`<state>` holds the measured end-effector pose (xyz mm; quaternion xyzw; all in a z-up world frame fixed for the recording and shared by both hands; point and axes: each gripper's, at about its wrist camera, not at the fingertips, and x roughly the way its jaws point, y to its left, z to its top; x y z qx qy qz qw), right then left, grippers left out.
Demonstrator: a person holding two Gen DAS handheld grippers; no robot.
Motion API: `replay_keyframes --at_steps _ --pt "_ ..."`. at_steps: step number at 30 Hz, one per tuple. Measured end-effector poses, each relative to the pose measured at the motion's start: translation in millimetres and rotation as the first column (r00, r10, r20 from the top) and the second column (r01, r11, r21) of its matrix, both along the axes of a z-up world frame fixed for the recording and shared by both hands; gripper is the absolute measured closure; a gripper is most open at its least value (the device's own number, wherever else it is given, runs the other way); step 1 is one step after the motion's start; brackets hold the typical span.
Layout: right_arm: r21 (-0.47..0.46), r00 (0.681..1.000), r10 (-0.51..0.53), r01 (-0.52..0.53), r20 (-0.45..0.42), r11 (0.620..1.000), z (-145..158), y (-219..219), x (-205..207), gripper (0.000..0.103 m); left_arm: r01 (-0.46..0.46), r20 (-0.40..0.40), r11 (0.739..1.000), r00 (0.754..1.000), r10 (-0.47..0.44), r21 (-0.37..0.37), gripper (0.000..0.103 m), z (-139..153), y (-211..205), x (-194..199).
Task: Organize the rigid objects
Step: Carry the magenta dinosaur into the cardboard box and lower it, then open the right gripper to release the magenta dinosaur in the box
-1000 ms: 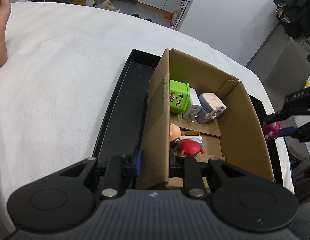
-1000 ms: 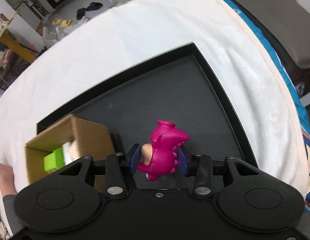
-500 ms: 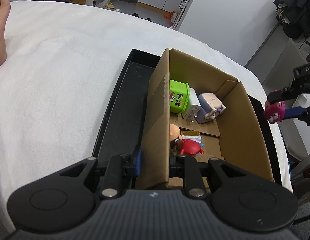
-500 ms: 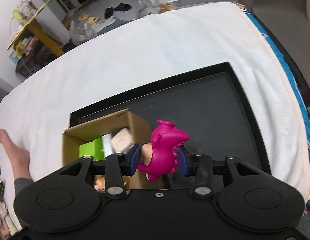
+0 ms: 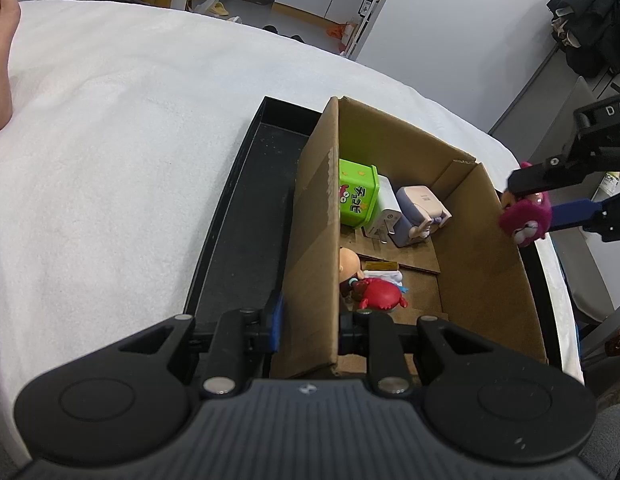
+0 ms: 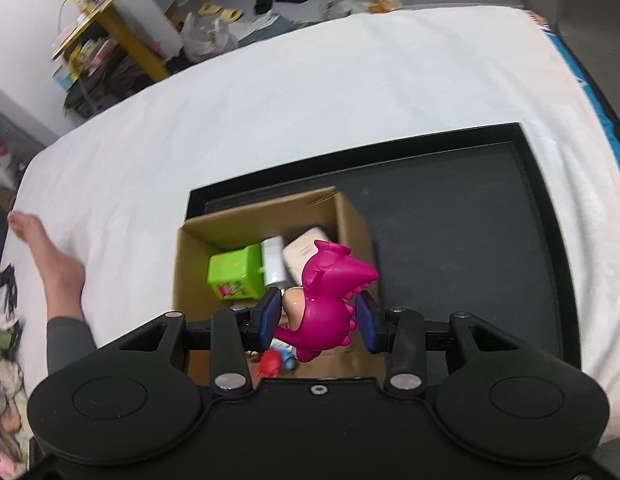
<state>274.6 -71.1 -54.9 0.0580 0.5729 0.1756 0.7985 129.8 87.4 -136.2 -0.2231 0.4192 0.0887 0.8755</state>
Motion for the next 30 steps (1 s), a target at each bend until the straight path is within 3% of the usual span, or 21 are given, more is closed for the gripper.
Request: replay_keyframes --at_steps 6,21,25,30 --pt "-0.026 0.997 0.071 -0.071 -0.019 0.997 -7 19 -3 0.063 -0.003 -0.001 1.0 1.0 0.003 -0.011 0.081 0 0 0" --pt "-0.222 0.986 0.168 -0.16 0.017 0.962 -30 55 -17 0.061 -0.003 -0.002 1.0 1.0 0.003 -0.012 0.081 0 -1 0" --pt "-0.243 0.983 0.181 -0.168 0.033 0.955 -26 56 -19 0.057 0.0 -0.002 1.0 1.0 0.0 -0.009 0.081 -1 -1 1" --pt "-0.204 0.986 0.161 -0.148 0.048 0.968 -12 46 -18 0.054 0.001 -0.004 1.0 1.0 -0.001 -0.007 0.081 -2 -1 1"
